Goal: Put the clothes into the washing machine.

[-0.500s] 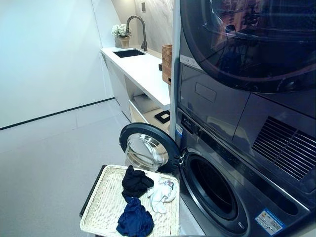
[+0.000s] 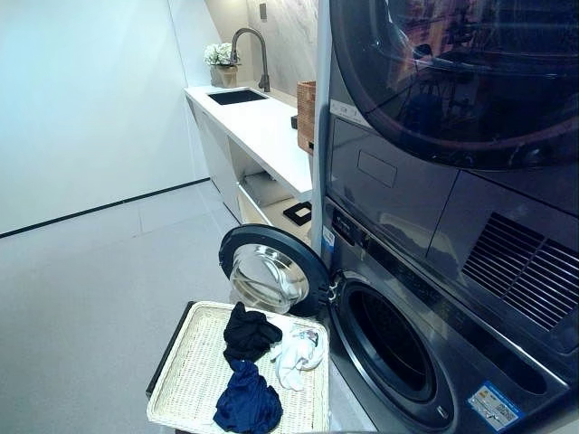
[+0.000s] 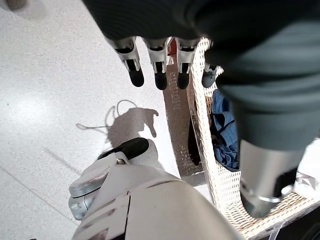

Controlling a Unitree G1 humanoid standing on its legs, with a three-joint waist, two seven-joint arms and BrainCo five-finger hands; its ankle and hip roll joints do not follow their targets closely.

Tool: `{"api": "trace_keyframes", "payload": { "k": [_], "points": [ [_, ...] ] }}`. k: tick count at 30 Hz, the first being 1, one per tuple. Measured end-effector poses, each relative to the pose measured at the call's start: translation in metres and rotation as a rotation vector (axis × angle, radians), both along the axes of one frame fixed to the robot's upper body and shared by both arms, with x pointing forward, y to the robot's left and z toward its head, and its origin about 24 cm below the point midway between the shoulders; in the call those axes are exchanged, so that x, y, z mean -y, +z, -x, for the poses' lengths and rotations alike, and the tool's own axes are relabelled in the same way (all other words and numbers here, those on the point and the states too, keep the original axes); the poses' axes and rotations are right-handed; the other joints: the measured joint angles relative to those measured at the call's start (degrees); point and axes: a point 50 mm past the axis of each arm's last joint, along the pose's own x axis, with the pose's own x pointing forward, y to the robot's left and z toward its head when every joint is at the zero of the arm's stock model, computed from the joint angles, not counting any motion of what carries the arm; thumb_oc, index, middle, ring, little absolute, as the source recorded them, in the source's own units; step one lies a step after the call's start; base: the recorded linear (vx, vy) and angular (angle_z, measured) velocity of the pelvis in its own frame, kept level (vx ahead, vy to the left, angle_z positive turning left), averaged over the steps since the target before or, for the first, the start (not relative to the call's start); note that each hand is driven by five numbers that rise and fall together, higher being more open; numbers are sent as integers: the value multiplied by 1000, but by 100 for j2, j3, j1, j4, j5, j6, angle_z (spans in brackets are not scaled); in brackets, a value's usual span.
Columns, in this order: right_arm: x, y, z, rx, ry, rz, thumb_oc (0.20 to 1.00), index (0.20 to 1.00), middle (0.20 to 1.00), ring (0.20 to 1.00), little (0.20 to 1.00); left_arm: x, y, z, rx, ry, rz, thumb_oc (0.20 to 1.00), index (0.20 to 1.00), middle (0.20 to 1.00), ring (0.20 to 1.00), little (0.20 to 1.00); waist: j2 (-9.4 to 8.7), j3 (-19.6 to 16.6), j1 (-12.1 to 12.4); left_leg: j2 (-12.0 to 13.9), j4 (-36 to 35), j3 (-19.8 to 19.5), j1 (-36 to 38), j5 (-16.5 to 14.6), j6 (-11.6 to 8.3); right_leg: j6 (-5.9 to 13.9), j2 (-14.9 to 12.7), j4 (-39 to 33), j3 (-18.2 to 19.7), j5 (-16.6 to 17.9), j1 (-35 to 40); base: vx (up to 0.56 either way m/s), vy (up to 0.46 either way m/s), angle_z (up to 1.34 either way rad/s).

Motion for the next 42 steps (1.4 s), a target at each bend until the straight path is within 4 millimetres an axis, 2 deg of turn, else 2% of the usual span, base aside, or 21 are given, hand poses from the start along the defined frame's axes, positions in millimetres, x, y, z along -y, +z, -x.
{"api": "trace_keyframes", "payload": {
  "k": [17, 19, 21, 22, 23, 24, 25, 27, 28, 29, 30, 31, 32, 33, 34, 36, 39, 41, 42],
  "points": [
    [1, 1, -2, 14, 4, 1, 1000, 1000, 1000, 1000, 1000, 0, 0, -1, 10, 9, 3, 1000, 1000, 1000, 1000, 1000, 10, 101, 1, 9, 0, -2, -23, -1, -2, -1, -2, 0, 0, -2, -21, 19, 1, 0],
    [2, 2, -6, 40, 6, 2, 1000, 1000, 1000, 1000, 1000, 0, 1, -3, 29, 33, -3, 1000, 1000, 1000, 1000, 1000, 23, 171, 0, 4, 0, -5, -108, 2, -4, -1, 5, 0, 0, 1, -129, 0, 0, 0],
    [1, 6, -24, 124, 19, -3, 1000, 1000, 1000, 1000, 1000, -2, 4, -15, 99, 75, -23, 1000, 1000, 1000, 1000, 1000, 16, 321, 3, 11, 2, -8, -253, 29, -3, 0, -1, 2, 0, 32, -276, -104, 1, -3],
    [0, 9, -38, 185, 20, -7, 1000, 1000, 1000, 1000, 1000, -4, 8, -28, 166, 80, -42, 1000, 1000, 1000, 1000, 1000, -2, 452, 2, 3, 35, -10, -420, 81, -26, 16, -6, 11, -4, 100, -456, -192, -3, -2],
    [0, 11, -43, 206, 20, -7, 1000, 1000, 1000, 1000, 1000, -4, 10, -34, 198, 79, -51, 1000, 1000, 1000, 1000, 1000, 1, 478, 1, -14, 42, -12, -527, 107, -39, 24, -10, 20, -4, 120, -557, -253, -11, 1],
    [-1, 17, -65, 281, 27, -3, 1000, 1000, 1000, 1000, 1000, -6, 21, -63, 322, 60, -86, 1000, 1000, 1000, 1000, 1000, -25, 693, 3, -44, 146, -61, -834, 163, -40, -1, -36, 36, -15, 243, -810, -241, -17, 5],
    [-1, 21, -77, 320, 30, -2, 1000, 1000, 1000, 1000, 1000, -6, 28, -78, 392, 52, -106, 1000, 1000, 1000, 1000, 1000, -32, 889, 5, -60, 182, -91, -967, 231, -47, -30, -45, 38, -25, 332, -920, -329, -11, 13],
    [-1, 39, -117, 466, 41, 9, 1000, 1000, 1000, 1000, 1000, -4, 57, -131, 626, 8, -174, 1000, 1000, 1000, 1000, 1000, -58, 1425, 27, -104, 515, -208, -1740, 261, -64, -74, -86, 123, -122, 484, -1550, -278, 13, 11],
    [0, 44, -128, 502, 42, 11, 1000, 1000, 1000, 1000, 1000, -3, 65, -143, 678, -2, -186, 1000, 1000, 1000, 1000, 1000, -54, 1560, 28, -116, 558, -230, -1889, 285, -60, -81, -94, 162, -124, 510, -1688, -168, 42, 13],
    [0, 61, -155, 596, 47, 16, 1000, 1000, 1000, 1000, 1000, -1, 85, -170, 793, 2, -214, 1000, 1000, 1000, 1000, 1000, -30, 1919, 24, -138, 601, -299, -2153, 355, -66, -98, -110, 211, -155, 572, -1924, -88, 32, 14],
    [0, 66, -164, 624, 46, 17, 1000, 1000, 1000, 1000, 1000, -1, 92, -179, 834, 8, -226, 1000, 1000, 1000, 1000, 1000, -22, 2055, 21, -138, 599, -315, -2196, 387, -73, -106, -110, 211, -168, 591, -1962, -141, 47, 13],
    [-2, 78, -182, 684, 45, 19, 1000, 1000, 1000, 1000, 1000, 2, 111, -200, 941, 23, -250, 1000, 1000, 1000, 1000, 1000, -7, 2312, 4, -136, 632, -340, -2288, 404, -81, -98, -107, 242, -175, 583, -2050, -110, 19, 4],
    [-3, 82, -187, 705, 49, 20, 1000, 1000, 1000, 1000, 1000, 4, 118, -207, 980, 28, -252, 1000, 1000, 1000, 1000, 1000, -8, 2370, 4, -138, 631, -341, -2337, 403, -82, -82, -108, 242, -179, 571, -2100, -145, 7, 2],
    [-2, 91, -198, 742, 44, 19, 1000, 1000, 1000, 1000, 1000, 9, 136, -223, 1073, 31, -253, 1000, 1000, 1000, 1000, 1000, 3, 2462, 6, -147, 736, -378, -2545, 409, -90, -83, -114, 341, -183, 558, -2299, -86, -12, 5],
    [-1, 97, -204, 764, 40, 21, 1000, 1000, 1000, 1000, 1000, 11, 145, -230, 1119, 34, -259, 1000, 1000, 1000, 1000, 1000, 7, 2520, 7, -153, 799, -397, -2686, 409, -90, -84, -120, 422, -194, 535, -2435, -98, -27, 11],
    [1, 114, -222, 824, 27, 31, 1000, 1000, 1000, 1000, 1000, 11, 177, -253, 1243, 33, -299, 1000, 1000, 1000, 1000, 1000, -4, 2721, 21, -159, 961, -469, -3026, 414, -96, -124, -126, 657, -217, 525, -2780, -61, -27, 11],
    [2, 128, -236, 879, 15, 28, 1000, 1000, 1000, 1000, 1000, 13, 207, -271, 1357, -38, -399, 1000, 1000, 1000, 1000, 1000, -23, 2752, 131, -170, 1162, -494, -3483, 402, -110, -155, -155, 1087, -263, 380, -3351, -42, -28, 3],
    [0, 135, -243, 905, 21, 25, 1000, 1000, 1000, 1000, 1000, 16, 223, -278, 1420, -76, -442, 1000, 1000, 1000, 1000, 1000, -31, 2761, 149, -184, 1255, -533, -3772, 415, -116, -148, -172, 1290, -271, 317, -3679, -25, -12, 6],
    [0, 136, -244, 912, 22, 23, 1000, 1000, 1000, 1000, 1000, 16, 224, -279, 1427, -84, -456, 1000, 1000, 1000, 1000, 1000, -34, 2762, 155, -190, 1286, -550, -3843, 415, -117, -154, -177, 1340, -271, 300, -3751, -33, -9, 8]
  ]
}}
